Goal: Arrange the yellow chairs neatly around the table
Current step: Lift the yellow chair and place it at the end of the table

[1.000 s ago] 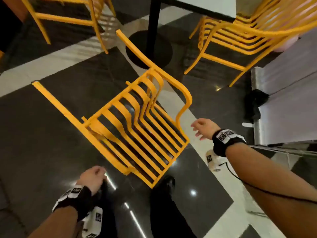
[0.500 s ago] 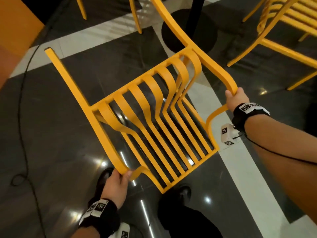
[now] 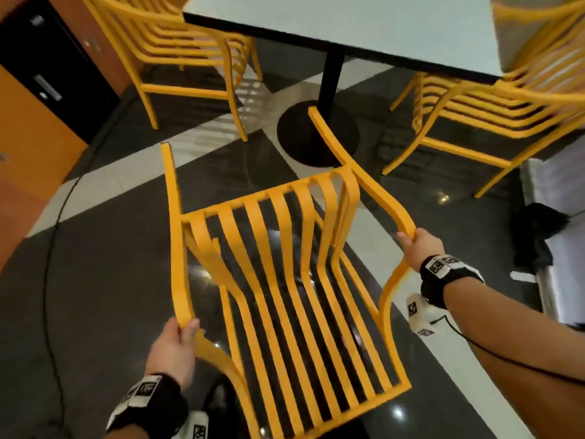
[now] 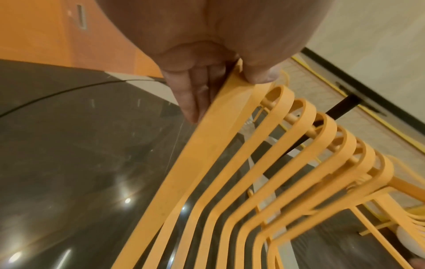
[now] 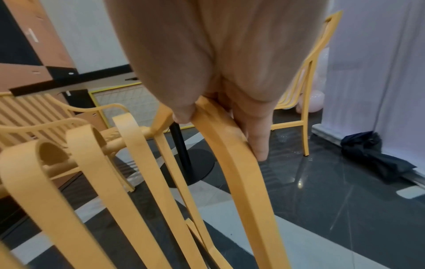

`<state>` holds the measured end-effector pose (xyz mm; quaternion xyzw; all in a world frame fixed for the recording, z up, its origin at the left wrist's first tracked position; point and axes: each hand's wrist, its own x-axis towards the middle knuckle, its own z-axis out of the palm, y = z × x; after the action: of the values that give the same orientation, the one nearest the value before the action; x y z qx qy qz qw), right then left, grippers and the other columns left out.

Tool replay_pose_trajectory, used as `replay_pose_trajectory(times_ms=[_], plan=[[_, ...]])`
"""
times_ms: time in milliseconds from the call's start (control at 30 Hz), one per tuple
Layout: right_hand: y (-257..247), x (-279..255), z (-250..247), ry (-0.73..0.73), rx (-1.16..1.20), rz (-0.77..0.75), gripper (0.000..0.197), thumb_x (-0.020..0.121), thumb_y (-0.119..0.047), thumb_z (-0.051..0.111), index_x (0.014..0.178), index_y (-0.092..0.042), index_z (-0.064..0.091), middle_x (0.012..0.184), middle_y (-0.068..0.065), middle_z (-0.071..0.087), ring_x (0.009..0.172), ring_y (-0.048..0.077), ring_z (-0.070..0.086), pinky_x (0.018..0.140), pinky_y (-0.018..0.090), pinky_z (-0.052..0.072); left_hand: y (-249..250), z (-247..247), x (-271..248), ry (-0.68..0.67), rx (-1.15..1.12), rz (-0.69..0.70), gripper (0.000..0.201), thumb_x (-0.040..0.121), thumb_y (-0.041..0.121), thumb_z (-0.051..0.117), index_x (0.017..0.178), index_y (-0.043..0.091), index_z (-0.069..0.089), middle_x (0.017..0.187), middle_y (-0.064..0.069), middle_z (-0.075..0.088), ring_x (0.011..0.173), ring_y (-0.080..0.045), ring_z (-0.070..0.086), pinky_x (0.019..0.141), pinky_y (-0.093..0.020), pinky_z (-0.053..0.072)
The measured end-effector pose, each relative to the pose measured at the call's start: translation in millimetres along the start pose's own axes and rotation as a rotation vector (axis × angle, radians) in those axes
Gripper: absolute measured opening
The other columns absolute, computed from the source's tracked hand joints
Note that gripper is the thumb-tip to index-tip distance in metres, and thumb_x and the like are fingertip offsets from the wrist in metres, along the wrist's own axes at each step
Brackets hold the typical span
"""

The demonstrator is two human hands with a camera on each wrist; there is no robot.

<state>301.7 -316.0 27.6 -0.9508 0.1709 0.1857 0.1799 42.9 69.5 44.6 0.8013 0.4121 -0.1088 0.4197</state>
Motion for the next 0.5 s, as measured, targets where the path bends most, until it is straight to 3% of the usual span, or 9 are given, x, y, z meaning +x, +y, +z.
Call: replay_pose_trajectory(times_ms=[167, 233, 300, 500], plan=[[-22.5, -69.1, -16.8, 0.012, -0.015, 0.125, 0.035, 0.097, -0.041, 0.043, 0.093, -0.007, 0.049, 0.088, 0.013, 0.055, 0.076, 0.030, 0.052, 0.067, 0.035, 0.041, 47.8, -82.5, 61.7, -0.004, 0.166, 0.139, 0.027, 0.098, 0.036, 0.041, 0.097, 0.013, 0.057, 0.075, -0.005, 0.058, 0.083, -0.034, 0.057, 0.069, -0.036, 0.038], [-29.2, -87.2, -18.1, -0.005, -0.043, 0.165, 0.040, 0.097, -0.041, 0.042, 0.095, -0.003, 0.053, 0.086, 0.013, 0.057, 0.075, 0.031, 0.054, 0.066, 0.036, 0.043, 64.5, -102.1, 81.6, 0.020, 0.211, 0.185, 0.035, 0.098, 0.035, 0.041, 0.113, 0.008, 0.059, 0.095, -0.019, 0.065, 0.095, -0.040, 0.059, 0.074, -0.037, 0.038], [-33.1, -98.8, -17.3, -0.027, -0.064, 0.198, 0.045, 0.097, -0.042, 0.041, 0.095, 0.000, 0.057, 0.080, 0.013, 0.058, 0.072, 0.032, 0.056, 0.064, 0.036, 0.044, 81.5, -113.7, 90.7, 0.026, 0.221, 0.241, 0.037, 0.099, 0.030, 0.041, 0.122, 0.006, 0.056, 0.111, -0.025, 0.064, 0.107, -0.043, 0.057, 0.080, -0.040, 0.040], [-60.7, -95.1, -28.2, -0.022, -0.094, 0.203, 0.044, 0.098, -0.038, 0.041, 0.087, 0.002, 0.056, 0.076, 0.017, 0.058, 0.075, 0.037, 0.059, 0.069, 0.042, 0.052, 94.4, -129.7, 96.5, -0.007, 0.183, 0.333, 0.036, 0.094, 0.024, 0.047, 0.129, 0.019, 0.049, 0.108, -0.006, 0.059, 0.102, -0.031, 0.058, 0.083, -0.035, 0.042]])
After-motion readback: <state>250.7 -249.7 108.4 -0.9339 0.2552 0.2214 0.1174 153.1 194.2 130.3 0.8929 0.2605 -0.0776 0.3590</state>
